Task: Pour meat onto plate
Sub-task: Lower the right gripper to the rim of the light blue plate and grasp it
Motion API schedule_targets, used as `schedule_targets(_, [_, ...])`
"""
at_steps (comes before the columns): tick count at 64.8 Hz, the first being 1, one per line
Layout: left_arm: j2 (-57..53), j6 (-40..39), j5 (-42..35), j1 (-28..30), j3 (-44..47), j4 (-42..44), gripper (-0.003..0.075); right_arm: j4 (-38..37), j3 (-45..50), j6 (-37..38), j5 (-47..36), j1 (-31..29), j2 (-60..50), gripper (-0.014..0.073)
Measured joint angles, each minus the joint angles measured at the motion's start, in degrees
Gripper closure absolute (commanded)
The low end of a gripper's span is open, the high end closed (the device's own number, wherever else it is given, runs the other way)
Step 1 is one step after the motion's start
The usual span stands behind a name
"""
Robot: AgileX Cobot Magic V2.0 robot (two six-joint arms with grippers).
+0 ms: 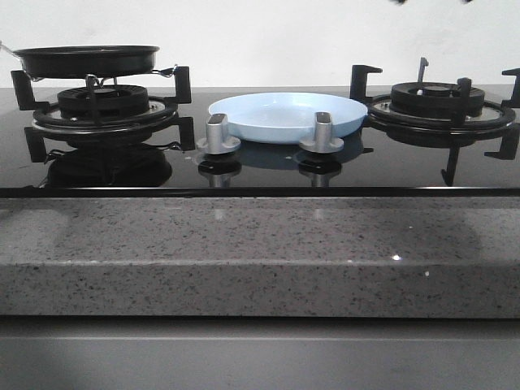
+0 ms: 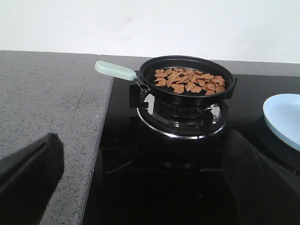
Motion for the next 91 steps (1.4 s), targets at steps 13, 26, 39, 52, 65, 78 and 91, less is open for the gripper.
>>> schedule_targets(13, [0.0,0.0,0.0,0.0,0.0,0.0,0.0049,0.1,-16.2,0.0,10.2,0.1,14.6,0.0052])
schedule_targets(26, [0.0,0.0,-0.1,0.0,0.0,0.0,0.0049,0.1,-31.1,0.0,17.8,0.1,26.9,0.0243])
schedule_targets(39, [0.0,0.0,-0.1,0.0,0.0,0.0,0.0049,0.1,-38.2,0.0,20.8,0.1,33.7,0.0272])
schedule_targets(52, [0.0,0.0,-0.1,0.0,0.0,0.0,0.0049,-1.1,-39.1,0.0,21.1,0.1,36.6,0.0272])
schedule_targets(65, [0.0,0.0,-0.1,0.0,0.0,0.0,0.0049,-1.9,-39.3,0.0,21.2,-0.1,37.3,0.0272])
schedule_targets(78, [0.0,0.0,-0.1,0.0,0.0,0.0,0.0049,-2.0,-39.3,0.0,21.2,-0.2,38.1,0.0272])
schedule_targets(91, [0.0,0.0,-0.1,0.0,0.0,0.0,0.0049,-1.4,-39.4,0.0,21.0,-0.2,39.2,0.0333])
